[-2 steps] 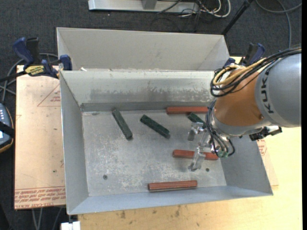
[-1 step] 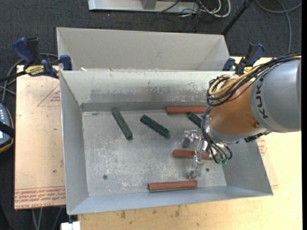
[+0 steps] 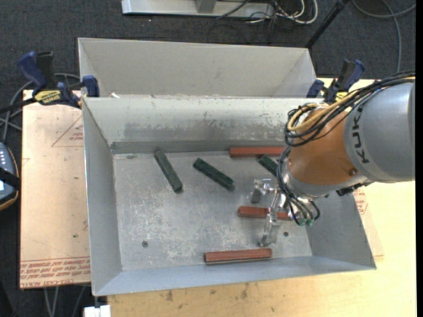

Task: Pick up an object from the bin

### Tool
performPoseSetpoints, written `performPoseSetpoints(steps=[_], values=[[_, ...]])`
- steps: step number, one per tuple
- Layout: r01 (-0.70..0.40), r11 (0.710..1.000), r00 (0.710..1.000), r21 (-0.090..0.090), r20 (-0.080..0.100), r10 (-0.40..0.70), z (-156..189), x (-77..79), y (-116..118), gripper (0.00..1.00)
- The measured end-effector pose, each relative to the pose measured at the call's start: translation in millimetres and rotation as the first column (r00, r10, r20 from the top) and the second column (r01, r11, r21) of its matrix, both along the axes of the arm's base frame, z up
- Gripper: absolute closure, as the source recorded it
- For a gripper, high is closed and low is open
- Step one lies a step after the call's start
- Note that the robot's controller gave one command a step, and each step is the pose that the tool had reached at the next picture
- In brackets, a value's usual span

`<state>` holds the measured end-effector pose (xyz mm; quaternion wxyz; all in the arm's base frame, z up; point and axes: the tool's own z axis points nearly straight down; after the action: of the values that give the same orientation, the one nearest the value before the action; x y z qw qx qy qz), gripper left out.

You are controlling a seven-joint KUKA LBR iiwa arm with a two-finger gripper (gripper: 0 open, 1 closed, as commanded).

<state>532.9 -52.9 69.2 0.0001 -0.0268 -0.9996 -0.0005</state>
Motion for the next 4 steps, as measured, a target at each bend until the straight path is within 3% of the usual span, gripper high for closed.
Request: performPoseSetpoints(steps=[1, 2, 3, 4], values=[[-0.001, 1.0, 1.0, 0.0, 0.001, 0.001, 0.7, 0.4, 0.0, 1.0], [-0.001, 1.0, 1.0, -0.001, 0.003, 0.001, 13.3, 1.1, 0.2, 1.0], [-0.001, 1.0, 1.0, -0.001, 0.009, 0.001, 76.7, 2.9, 0.3, 1.0], [-0.001, 1.0, 1.0, -0.001, 0.007, 0.001, 107.7, 4.5, 0.5, 1.0]])
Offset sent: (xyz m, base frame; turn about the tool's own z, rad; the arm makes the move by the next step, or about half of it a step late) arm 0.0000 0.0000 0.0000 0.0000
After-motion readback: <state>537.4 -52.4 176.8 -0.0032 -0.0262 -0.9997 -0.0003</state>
